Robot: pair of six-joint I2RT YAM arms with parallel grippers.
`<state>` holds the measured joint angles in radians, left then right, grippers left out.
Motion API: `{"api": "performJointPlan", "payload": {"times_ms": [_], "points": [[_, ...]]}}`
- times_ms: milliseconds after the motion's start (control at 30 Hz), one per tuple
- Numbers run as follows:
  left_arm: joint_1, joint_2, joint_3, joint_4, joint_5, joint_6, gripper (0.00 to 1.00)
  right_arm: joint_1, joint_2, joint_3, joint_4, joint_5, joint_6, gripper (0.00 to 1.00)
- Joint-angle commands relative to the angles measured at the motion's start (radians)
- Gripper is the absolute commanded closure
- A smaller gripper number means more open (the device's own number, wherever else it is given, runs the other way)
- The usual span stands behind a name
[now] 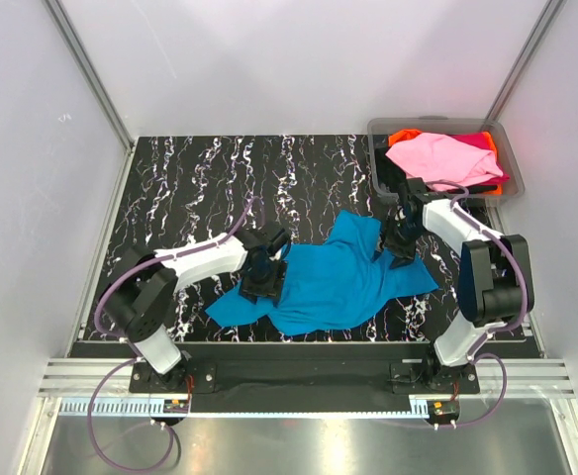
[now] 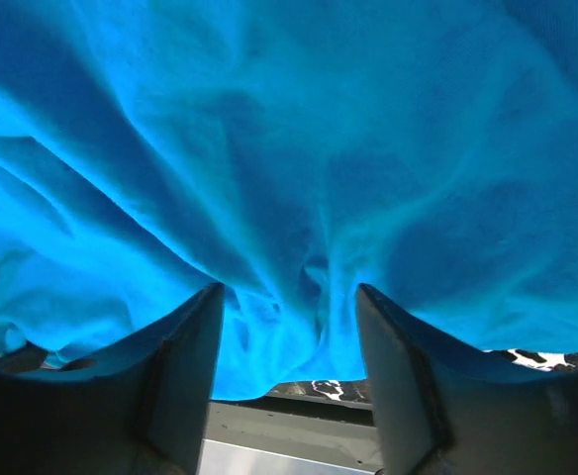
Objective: Fold and stack the t-shirts
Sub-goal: Flatten the tshirt out
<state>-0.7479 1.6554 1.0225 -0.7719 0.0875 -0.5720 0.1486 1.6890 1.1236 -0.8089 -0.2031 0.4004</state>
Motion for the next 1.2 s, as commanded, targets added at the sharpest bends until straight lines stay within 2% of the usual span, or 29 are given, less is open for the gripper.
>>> {"api": "performJointPlan", "payload": {"times_ms": [0,33,67,100,167,200,233,300,333,533,667,700,733,767,800,833,867,933,1000,1167], "points": [[-0.001,0.003,0.022,0.031,-0.058,0.052,0.44,0.008,-0.006,0.045,0.011,-0.01,-0.029,0.45],[0.001,0.001,0.024,0.031,-0.064,0.054,0.49,0.008,-0.003,0.042,0.017,-0.01,-0.034,0.46],[0.001,-0.003,0.024,0.033,-0.08,0.057,0.61,0.009,0.006,0.038,0.019,-0.01,-0.038,0.46],[0.001,-0.009,0.022,0.031,-0.084,0.057,0.67,0.009,0.014,0.035,0.022,-0.015,-0.037,0.48],[0.002,-0.043,0.01,0.031,-0.119,0.061,0.78,0.009,0.027,0.031,0.036,-0.035,-0.035,0.6],[0.004,-0.058,0.007,0.028,-0.124,0.063,0.89,0.012,0.038,0.028,0.037,-0.038,-0.034,0.67],[0.007,-0.093,-0.002,0.025,-0.129,0.06,0.93,0.012,0.04,0.028,0.039,-0.036,-0.032,0.81],[0.01,-0.138,-0.009,0.008,-0.14,0.054,0.96,0.012,0.019,0.018,0.037,-0.029,-0.032,0.96],[0.01,-0.16,-0.013,0.003,-0.143,0.049,0.96,0.014,0.003,0.012,0.039,-0.021,-0.032,1.0],[0.01,-0.379,-0.036,-0.05,-0.181,0.032,1.0,0.012,-0.201,-0.054,0.04,0.037,-0.043,1.0],[0.012,-0.544,-0.022,-0.105,-0.227,0.043,1.0,0.012,-0.399,-0.093,0.037,-0.007,-0.015,1.0],[0.012,-0.603,-0.025,-0.106,-0.226,0.041,0.94,0.014,-0.458,-0.116,0.049,-0.028,-0.014,1.0],[0.012,-0.626,-0.038,-0.106,-0.223,0.037,0.87,0.014,-0.475,-0.128,0.089,-0.056,-0.017,0.83],[0.013,-0.641,-0.045,-0.106,-0.215,0.028,0.75,0.016,-0.477,-0.142,0.105,-0.099,-0.018,0.63],[0.013,-0.651,-0.051,-0.106,-0.212,0.008,0.66,0.017,-0.467,-0.14,0.111,-0.099,-0.009,0.47],[0.013,-0.667,-0.064,-0.106,-0.21,-0.006,0.53,0.023,-0.45,-0.139,0.129,-0.102,-0.002,0.41],[0.015,-0.672,-0.071,-0.104,-0.209,-0.021,0.3,0.029,-0.405,-0.125,0.134,-0.117,0.002,0.39],[0.016,-0.683,-0.088,-0.104,-0.21,-0.066,0.15,0.064,-0.358,-0.099,0.146,-0.122,0.003,0.36],[0.018,-0.694,-0.093,-0.109,-0.219,-0.097,0.03,0.098,-0.278,-0.059,0.155,-0.127,0.005,0.31],[0.03,-0.654,-0.095,-0.109,-0.253,-0.092,0.02,0.189,-0.07,0.053,0.159,-0.122,0.021,0.27]]}}
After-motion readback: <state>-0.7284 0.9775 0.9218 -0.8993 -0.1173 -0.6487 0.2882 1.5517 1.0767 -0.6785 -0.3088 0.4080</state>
